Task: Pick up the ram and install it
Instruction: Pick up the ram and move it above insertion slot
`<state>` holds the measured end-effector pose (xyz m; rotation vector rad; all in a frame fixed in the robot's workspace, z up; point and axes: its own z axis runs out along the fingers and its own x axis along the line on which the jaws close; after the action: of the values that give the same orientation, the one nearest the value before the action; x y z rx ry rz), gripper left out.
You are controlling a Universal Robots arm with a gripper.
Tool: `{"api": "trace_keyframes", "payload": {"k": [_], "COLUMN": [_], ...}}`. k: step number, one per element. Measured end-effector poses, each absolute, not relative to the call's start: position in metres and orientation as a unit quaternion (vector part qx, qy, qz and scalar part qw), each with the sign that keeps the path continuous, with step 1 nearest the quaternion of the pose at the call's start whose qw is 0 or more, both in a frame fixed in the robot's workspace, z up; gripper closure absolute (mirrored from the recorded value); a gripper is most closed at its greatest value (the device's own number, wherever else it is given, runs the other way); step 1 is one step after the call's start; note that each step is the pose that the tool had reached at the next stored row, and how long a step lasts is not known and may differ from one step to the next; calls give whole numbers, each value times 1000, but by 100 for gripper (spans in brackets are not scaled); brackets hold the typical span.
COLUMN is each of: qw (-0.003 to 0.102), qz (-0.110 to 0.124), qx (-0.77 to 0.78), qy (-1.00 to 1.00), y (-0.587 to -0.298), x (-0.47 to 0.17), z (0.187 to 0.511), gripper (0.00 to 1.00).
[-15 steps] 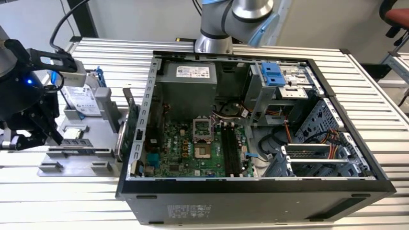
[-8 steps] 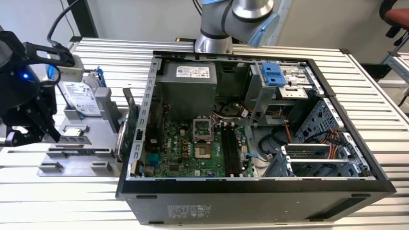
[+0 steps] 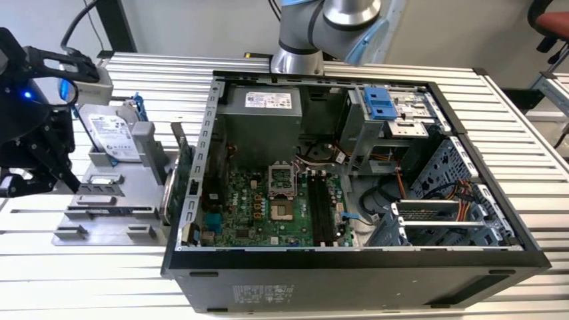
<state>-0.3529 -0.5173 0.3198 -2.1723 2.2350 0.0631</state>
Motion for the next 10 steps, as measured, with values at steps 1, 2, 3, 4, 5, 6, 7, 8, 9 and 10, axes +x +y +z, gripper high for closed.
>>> {"api": "trace_keyframes", "payload": {"k": [1,2,3,4,5,6,7,8,9,10], "qw": [12,12,12,12,12,12,12,12,12,12], "qz": [20,20,20,20,20,20,20,20,20,20], "qx": [-697,-697,-697,-697,-697,-697,-697,-697,-697,-697], "qy": [717,717,717,717,717,717,717,717,717,717], "y": [-517,-517,-517,-517,-517,-517,-517,-517,-517,-517], "x": [-353,-353,-353,-353,-353,-353,-353,-353,-353,-353], "z": [321,322,323,324,325,326,328,329,331,333], "gripper": [100,100,100,100,100,100,100,100,100,100]}}
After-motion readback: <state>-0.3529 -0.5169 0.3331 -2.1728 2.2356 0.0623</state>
